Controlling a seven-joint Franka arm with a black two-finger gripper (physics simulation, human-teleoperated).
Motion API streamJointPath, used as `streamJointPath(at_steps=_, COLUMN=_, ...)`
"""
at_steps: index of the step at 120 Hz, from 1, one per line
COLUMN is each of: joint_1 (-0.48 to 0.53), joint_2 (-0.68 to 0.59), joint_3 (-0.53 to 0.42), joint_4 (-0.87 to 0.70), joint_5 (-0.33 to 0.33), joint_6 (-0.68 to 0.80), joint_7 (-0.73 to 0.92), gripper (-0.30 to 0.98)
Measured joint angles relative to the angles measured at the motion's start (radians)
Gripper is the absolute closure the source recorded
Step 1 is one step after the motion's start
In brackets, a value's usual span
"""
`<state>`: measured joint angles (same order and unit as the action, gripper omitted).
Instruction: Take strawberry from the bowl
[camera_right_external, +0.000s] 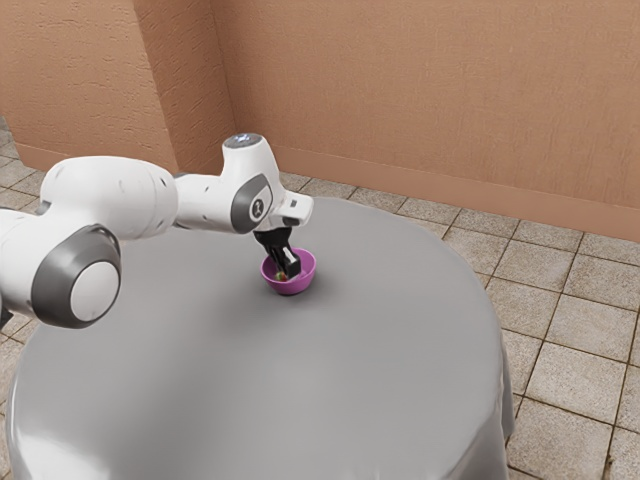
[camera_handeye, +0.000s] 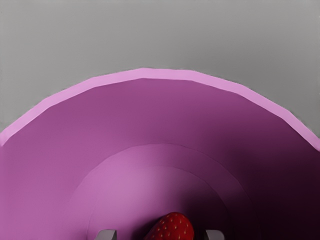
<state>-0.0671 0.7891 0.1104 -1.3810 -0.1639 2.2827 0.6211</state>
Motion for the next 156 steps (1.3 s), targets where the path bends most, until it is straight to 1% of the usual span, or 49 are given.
streamJointPath(at_steps=15, joint_1=-0.001, joint_2=-0.013, joint_3=-0.001, joint_4=-0.004, joint_5=0.001, joint_6=0.0, joint_7=-0.002, gripper=0.54)
streamJointPath(at_steps=37, joint_1=-0.013, joint_2=-0.082, joint_3=-0.004, joint_4=-0.024, joint_5=0.002, joint_6=0.001, joint_7=-0.006, gripper=0.56)
streamJointPath(at_steps=50, joint_1=-0.08, joint_2=-0.147, joint_3=-0.004, joint_4=-0.058, joint_5=0.003, joint_6=0.001, joint_7=-0.01, gripper=0.57)
streamJointPath(at_steps=60, joint_1=-0.148, joint_2=-0.162, joint_3=-0.001, joint_4=-0.064, joint_5=0.005, joint_6=0.002, joint_7=-0.015, gripper=0.57)
streamJointPath(at_steps=67, joint_1=-0.18, joint_2=-0.157, joint_3=0.0, joint_4=-0.06, joint_5=0.006, joint_6=0.003, joint_7=-0.019, gripper=0.57)
streamJointPath(at_steps=76, joint_1=-0.195, joint_2=-0.127, joint_3=0.001, joint_4=-0.051, joint_5=0.005, joint_6=0.007, joint_7=-0.025, gripper=0.58)
streamJointPath(at_steps=94, joint_1=-0.188, joint_2=-0.064, joint_3=0.004, joint_4=-0.016, joint_5=0.003, joint_6=0.018, joint_7=-0.035, gripper=0.6)
streamJointPath(at_steps=117, joint_1=-0.182, joint_2=-0.046, joint_3=0.009, joint_4=-0.002, joint_5=0.005, joint_6=0.026, joint_7=-0.05, gripper=0.62)
streamJointPath(at_steps=120, joint_1=-0.182, joint_2=-0.046, joint_3=0.009, joint_4=-0.002, joint_5=0.005, joint_6=0.026, joint_7=-0.052, gripper=0.6)
streamJointPath(at_steps=135, joint_1=-0.181, joint_2=-0.046, joint_3=0.009, joint_4=-0.002, joint_5=-0.001, joint_6=0.025, joint_7=-0.051, gripper=0.39)
streamJointPath(at_steps=147, joint_1=-0.179, joint_2=-0.052, joint_3=0.009, joint_4=-0.002, joint_5=-0.003, joint_6=0.024, joint_7=-0.049, gripper=0.28)
streamJointPath(at_steps=152, joint_1=-0.18, joint_2=-0.078, joint_3=0.008, joint_4=-0.005, joint_5=-0.002, joint_6=0.023, joint_7=-0.048, gripper=0.25)
streamJointPath(at_steps=156, joint_1=-0.182, joint_2=-0.125, joint_3=0.009, joint_4=-0.018, joint_5=0.001, joint_6=0.018, joint_7=-0.047, gripper=0.22)
